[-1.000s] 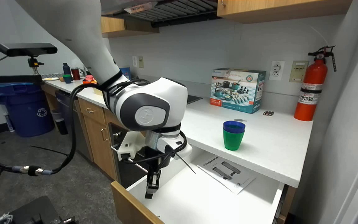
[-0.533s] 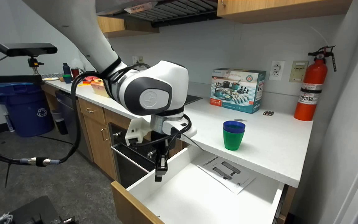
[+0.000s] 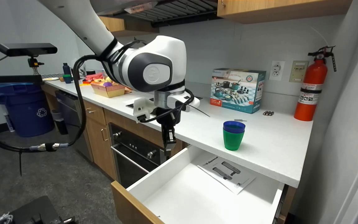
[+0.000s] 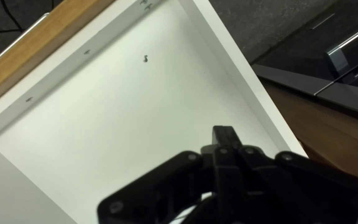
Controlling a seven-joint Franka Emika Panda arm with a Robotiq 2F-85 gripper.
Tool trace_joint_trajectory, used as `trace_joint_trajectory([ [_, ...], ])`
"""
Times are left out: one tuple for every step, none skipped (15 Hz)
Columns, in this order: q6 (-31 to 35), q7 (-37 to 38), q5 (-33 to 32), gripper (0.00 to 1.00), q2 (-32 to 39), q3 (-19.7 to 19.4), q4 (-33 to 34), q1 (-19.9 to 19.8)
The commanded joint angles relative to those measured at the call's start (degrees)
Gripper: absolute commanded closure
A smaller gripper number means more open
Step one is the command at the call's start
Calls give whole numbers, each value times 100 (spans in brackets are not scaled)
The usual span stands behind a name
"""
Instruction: Open the drawer
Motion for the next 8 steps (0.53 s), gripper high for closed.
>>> trace_joint_trajectory([
  [-105,-200,40,100,-215,71,143,-1],
  [-28,-141,68,100,-134,125,217,39],
  [-61,-131,101,74,-120,152,254,43],
  [-13,-44,9,98,-108,112,170,-8],
  [-13,-45,16,91,-107,139,192,1],
  [-13,-45,18,84,-107,159,198,8],
  [-13,-45,18,76,-107,165,198,10],
  [-13,-45,18,74,-106,165,198,10],
])
